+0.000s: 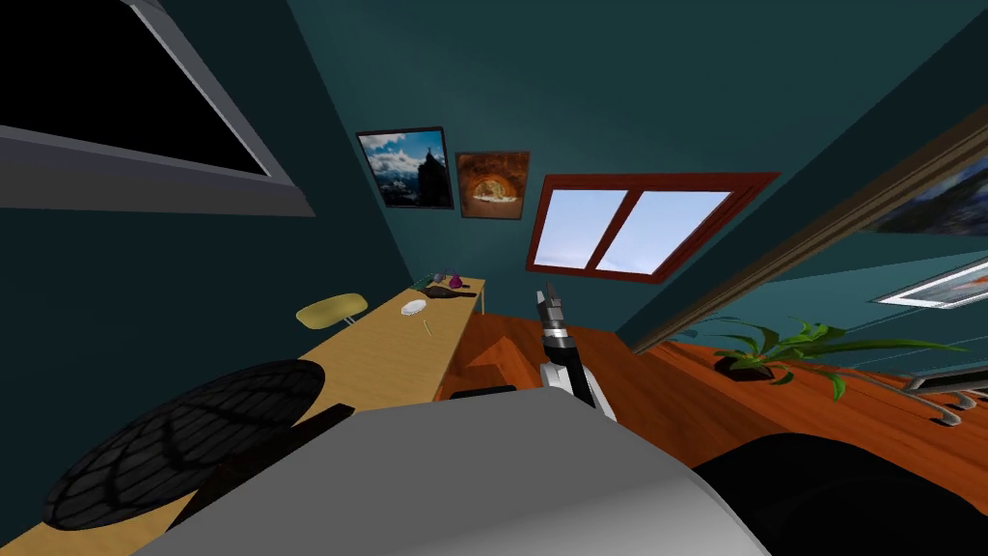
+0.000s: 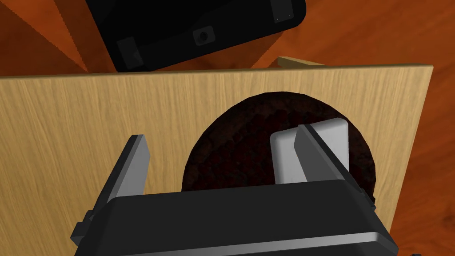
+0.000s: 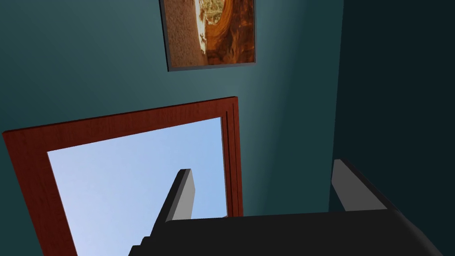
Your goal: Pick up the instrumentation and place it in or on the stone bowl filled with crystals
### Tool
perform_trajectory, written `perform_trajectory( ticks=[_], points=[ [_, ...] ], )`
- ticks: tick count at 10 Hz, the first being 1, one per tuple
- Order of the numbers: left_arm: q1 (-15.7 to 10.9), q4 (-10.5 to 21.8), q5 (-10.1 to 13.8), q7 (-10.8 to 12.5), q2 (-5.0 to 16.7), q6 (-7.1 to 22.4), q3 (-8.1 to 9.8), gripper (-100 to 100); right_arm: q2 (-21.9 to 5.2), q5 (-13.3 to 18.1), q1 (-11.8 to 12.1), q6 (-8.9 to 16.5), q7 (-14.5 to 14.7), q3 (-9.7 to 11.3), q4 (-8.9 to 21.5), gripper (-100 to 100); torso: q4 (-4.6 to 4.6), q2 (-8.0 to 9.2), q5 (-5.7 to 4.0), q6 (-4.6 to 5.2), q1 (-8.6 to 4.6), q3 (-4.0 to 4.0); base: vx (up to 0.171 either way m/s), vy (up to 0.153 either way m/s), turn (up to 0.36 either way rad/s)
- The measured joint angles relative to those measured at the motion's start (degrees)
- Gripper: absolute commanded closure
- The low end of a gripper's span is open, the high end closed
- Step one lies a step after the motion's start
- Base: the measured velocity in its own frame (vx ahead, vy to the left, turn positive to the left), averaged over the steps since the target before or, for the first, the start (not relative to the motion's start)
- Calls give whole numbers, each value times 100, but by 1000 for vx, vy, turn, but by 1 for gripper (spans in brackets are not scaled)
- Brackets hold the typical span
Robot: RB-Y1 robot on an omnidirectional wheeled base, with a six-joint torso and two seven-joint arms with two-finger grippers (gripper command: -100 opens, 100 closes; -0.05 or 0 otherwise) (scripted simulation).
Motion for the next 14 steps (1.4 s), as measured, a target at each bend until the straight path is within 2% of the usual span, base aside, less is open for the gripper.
perform_trajectory(
  ticks=[2, 4, 5, 7, 9, 10, 12, 13, 14],
  points=[
    [-309, -369, -326, 336, 30, 322, 33, -100, -1, 0, 0, 0, 0, -1, 0, 0, 2, 8, 4, -2, 21, 5, -19, 49, 204],
    [-567, -412, -526, 497, -2, 652, -24, -100, 0, 0, 0, 0, 0, 0, 0, 0, 1, 4, 2, 1, 7, 2, -8, 38, 179],
    [-779, -560, -748, 666, -29, 816, -81, -100, -1, 0, 1, 0, 0, -2, 0, 0, 2, 6, 4, -6, 20, 4, -17, 69, 389],
    [-1093, -751, -1016, 865, -37, 1111, -87, -100, 0, 0, -1, 0, 0, 0, 0, 0, 1, 7, 3, 4, 12, 4, -6, 14, -21],
    [-1131, -857, -1080, 998, -12, 1428, -48, -100, 0, 0, -1, 0, 0, 0, 0, 0, 1, 4, -1, 1, -1, 2, -4, 27, 185],
    [-1270, -1027, -1228, 1129, -3, 1586, -43, -100, -1, 0, 1, 0, 0, -1, 0, 0, 1, 6, 2, -6, 15, 3, -11, 66, 348],
    [-1593, -1243, -1520, 1397, -8, 1899, -58, -100, 0, 0, -1, 0, 0, 0, 0, 0, 1, 6, 3, 4, 13, 4, -5, 21, 3],
    [-1674, -1267, -1576, 1468, -7, 2064, -62, -100, 0, 0, -1, 0, 0, 0, 0, 0, 1, 6, 1, 3, 5, 3, 0, 0, 0],
    [-1687, -1281, -1587, 1487, -3, 2197, -54, -100, 0, 0, -1, 0, 0, 0, 0, 0, 1, 5, 0, 2, 0, 3, -7, 60, 412]
  ],
)
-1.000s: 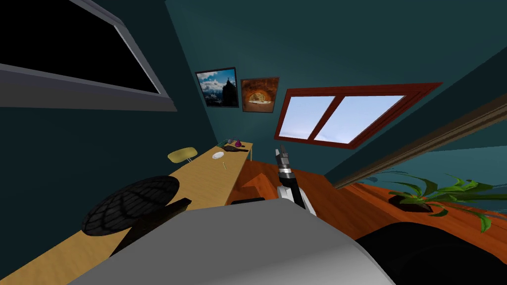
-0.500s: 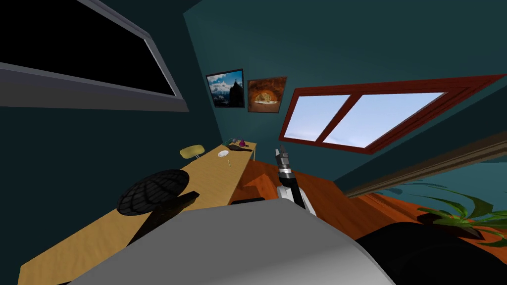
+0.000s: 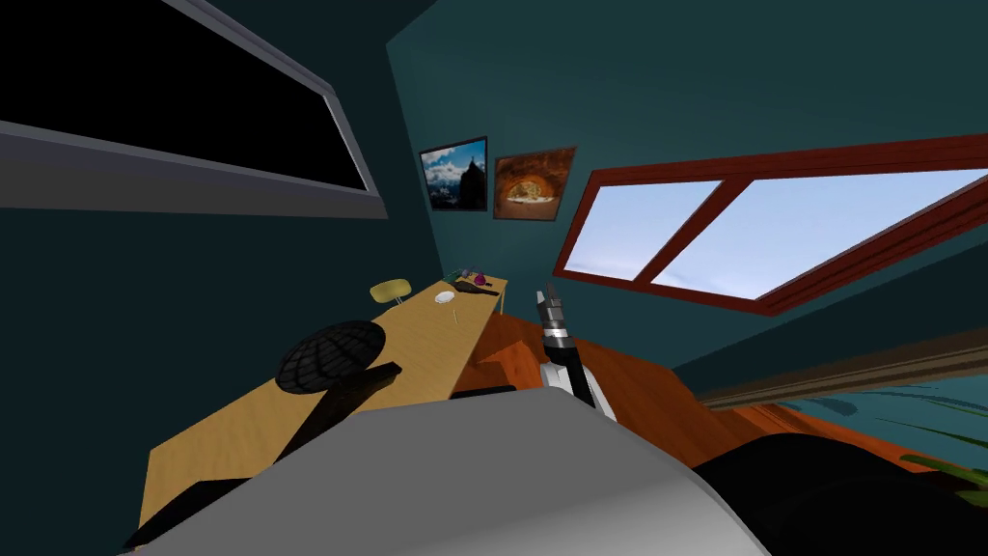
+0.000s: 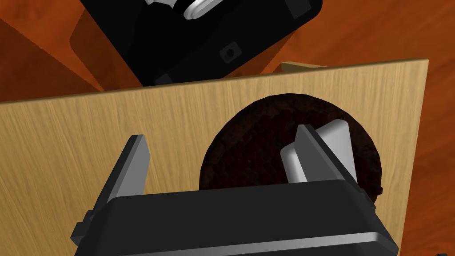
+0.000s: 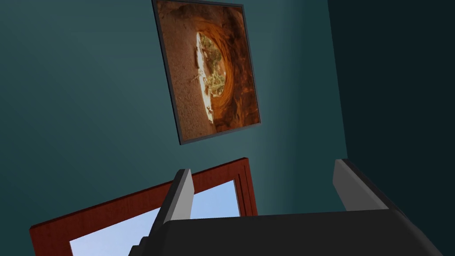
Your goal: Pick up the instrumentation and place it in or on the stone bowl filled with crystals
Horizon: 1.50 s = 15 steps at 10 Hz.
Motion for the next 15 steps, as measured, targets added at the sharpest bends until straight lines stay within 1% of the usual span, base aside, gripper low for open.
perform_trajectory(
  ticks=[1, 2, 3, 4, 5, 6, 7, 8, 9, 10, 11, 12, 13, 14, 15],
  points=[
    [-200, -170, -206, 170, -23, 168, -58, -100, -1, 0, 2, 0, 0, -2, 0, 0, 1, 1, 3, -7, 16, 1, -1, 68, 354],
    [-370, -347, -429, 367, -35, 336, -74, -100, -1, 0, 1, 0, 0, -1, 0, 0, 1, 0, 5, -2, 21, 1, -2, 33, 22],
    [-482, -428, -522, 472, -22, 498, -46, -100, 0, 0, -1, 0, 0, 0, 0, 0, 0, 0, 3, 3, 13, 0, -5, 10, -62],
    [-552, -432, -537, 503, -10, 665, -32, -100, 0, 0, 0, 0, 0, 0, 0, 0, 0, 1, 1, 2, 6, 1, 0, 0, 0],
    [-575, -422, -542, 501, -9, 773, -33, -100, 0, 0, 0, 0, 0, 0, 0, 0, 0, 2, 0, 0, 0, 1, -12, 51, 360],
    [-786, -573, -713, 652, -17, 938, -76, -100, -1, 0, 1, 0, 0, -1, 0, 0, 1, 4, 2, -5, 14, 2, -3, 62, 307],
    [-962, -736, -905, 827, -22, 1105, -82, -100, -1, 0, 0, 0, 0, -1, 0, 0, 1, 2, 4, -1, 19, 1, 2, 37, 87],
    [-1089, -826, -1027, 951, -20, 1276, -75, -100, 0, 0, 0, 0, 0, 0, 0, 0, 0, 1, 3, 2, 14, 0, 3, 14, -7],
    [-1159, -837, -1052, 999, -10, 1452, -65, -100, 0, 0, -1, 0, 0, 0, 0, 0, 0, 1, 2, 2, 6, 0, -1, 60, 374],
    [-1361, -992, -1209, 1149, -11, 1637, -88, -100, -1, 0, 1, 0, 0, -1, 0, 0, 1, 1, 3, -5, 18, 1, 1, 65, 359],
    [-1630, -1139, -1389, 1353, -20, 1841, -128, -100, -1, 0, 0, 0, 0, -1, 0, 0, 0, 1, 5, -1, 20, 1, 4, 31, 34],
    [-1740, -1205, -1545, 1463, -32, 2020, -143, -100, 0, 0, -1, 0, 0, 0, 0, 0, 0, 1, 3, 3, 12, 0, 4, 10, -56],
    [-1735, -1199, -1571, 1459, -16, 2163, -97, -100, 0, 0, -1, 0, 0, 0, 0, 0, 0, 2, 1, 3, 5, 1, 8, 63, 352],
    [-1879, -1348, -1739, 1572, -20, 2310, -104, -100, -1, 0, 1, 0, 0, -1, 0, 0, 0, 1, 3, -5, 18, 1, 12, 65, 342],
    [-2007, -1559, -1913, 1741, -11, 2468, -81, -100, -1, 0, 0, 0, 0, -1, 0, 0, 0, 0, 4, -1, 20, 0, 5, 31, 72]
  ],
)
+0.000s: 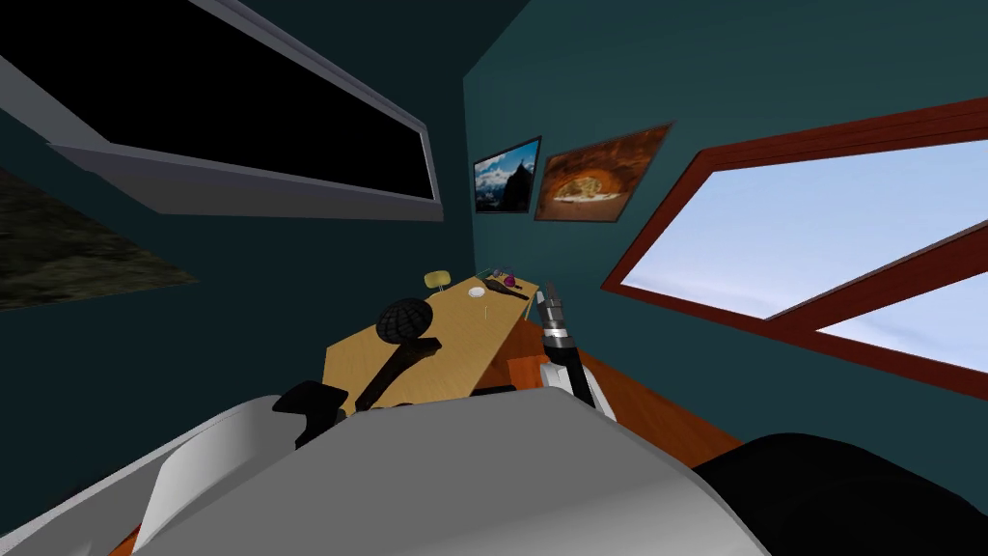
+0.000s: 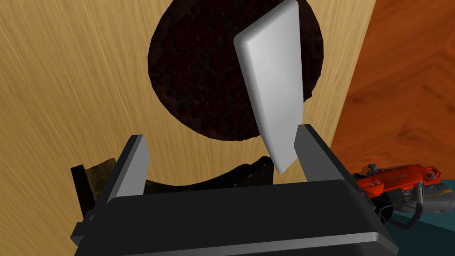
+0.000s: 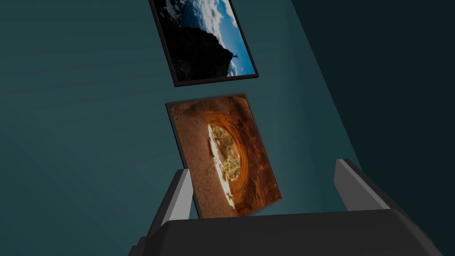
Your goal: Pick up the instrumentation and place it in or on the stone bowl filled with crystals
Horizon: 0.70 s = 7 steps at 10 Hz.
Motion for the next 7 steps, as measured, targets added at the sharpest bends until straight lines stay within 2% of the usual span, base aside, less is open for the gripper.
perform_trajectory(
  ticks=[1, 3, 4, 7],
  points=[
    [-188, -95, -188, 161, -27, 170, -67, -100, 0, 0, -1, 0, 0, 1, 0, 0, 0, 1, -1, 5, -9, 0, -2, 9, -35],
    [-290, -110, -217, 230, -9, 478, -36, -100, 1, 0, -1, 0, 0, 1, 0, 0, 1, 5, -4, 4, -21, 3, 0, 0, 0],
    [-295, -112, -221, 238, -10, 517, -41, 0, 1, 0, -1, 0, 0, 1, 0, 0, 1, 5, -5, 4, -22, 3, 0, 0, 0],
    [-294, -112, -221, 237, -10, 513, -41, 0, 1, 0, -1, 0, 0, 1, 0, 0, 1, 5, -5, 4, -23, 3, 0, 0, 0]
  ],
)
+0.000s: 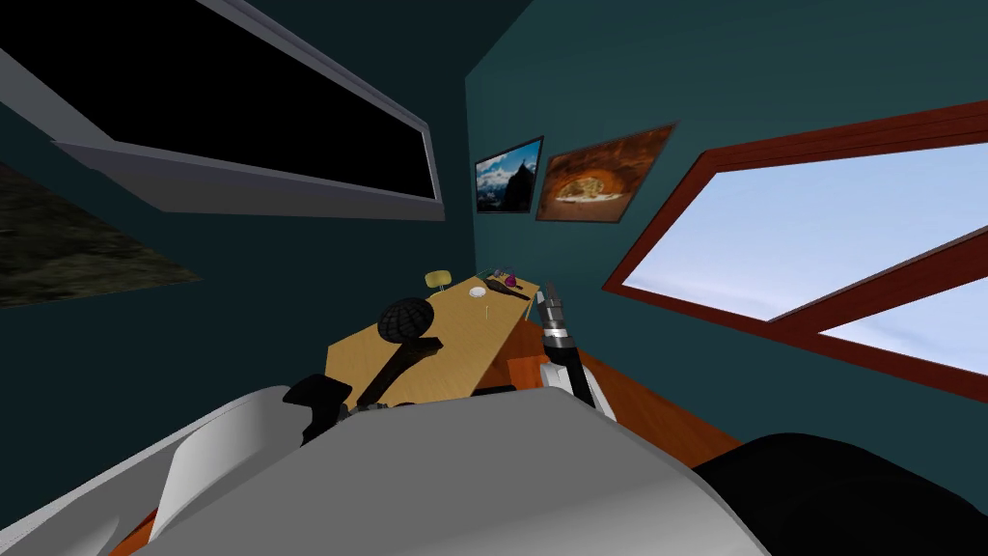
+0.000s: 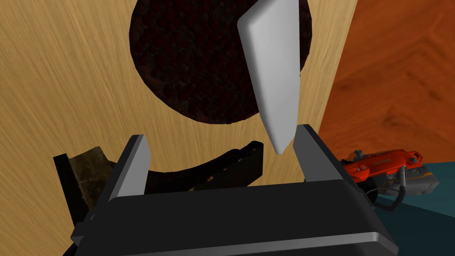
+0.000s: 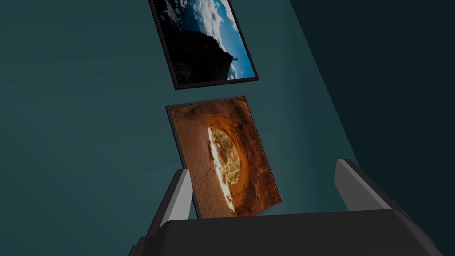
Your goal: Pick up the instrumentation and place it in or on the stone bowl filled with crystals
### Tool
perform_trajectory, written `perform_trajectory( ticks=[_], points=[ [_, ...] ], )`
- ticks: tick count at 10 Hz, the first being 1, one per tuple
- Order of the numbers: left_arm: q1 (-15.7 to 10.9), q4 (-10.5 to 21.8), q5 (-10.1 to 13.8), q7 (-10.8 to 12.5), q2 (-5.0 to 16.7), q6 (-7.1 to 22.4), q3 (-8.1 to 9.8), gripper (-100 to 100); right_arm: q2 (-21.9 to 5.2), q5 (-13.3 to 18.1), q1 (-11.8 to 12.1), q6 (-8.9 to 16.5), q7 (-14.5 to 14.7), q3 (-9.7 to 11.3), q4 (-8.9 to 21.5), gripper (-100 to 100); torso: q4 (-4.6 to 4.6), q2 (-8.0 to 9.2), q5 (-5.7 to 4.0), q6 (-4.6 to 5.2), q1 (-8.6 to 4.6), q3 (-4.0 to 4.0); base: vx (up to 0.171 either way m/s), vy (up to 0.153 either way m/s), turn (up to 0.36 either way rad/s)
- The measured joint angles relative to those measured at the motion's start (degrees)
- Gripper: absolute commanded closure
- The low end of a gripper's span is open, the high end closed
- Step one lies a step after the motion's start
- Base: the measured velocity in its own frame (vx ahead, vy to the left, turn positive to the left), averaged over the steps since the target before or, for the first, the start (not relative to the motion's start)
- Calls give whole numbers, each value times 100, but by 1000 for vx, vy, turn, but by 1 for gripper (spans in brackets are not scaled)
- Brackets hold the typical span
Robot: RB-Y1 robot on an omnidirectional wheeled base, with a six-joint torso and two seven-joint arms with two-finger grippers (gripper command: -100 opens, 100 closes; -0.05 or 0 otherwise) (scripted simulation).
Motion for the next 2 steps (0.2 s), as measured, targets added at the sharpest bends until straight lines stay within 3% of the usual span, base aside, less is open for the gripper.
perform_trajectory(
  ticks=[2],
  points=[
    [0, 0, 0, 0, 0, 0, 0, 0, 0, 0, 0, 0, 0, 0, 0, 0, 0, 0, 0, 0, 0, 0, 0, 0, 0]
  ],
)
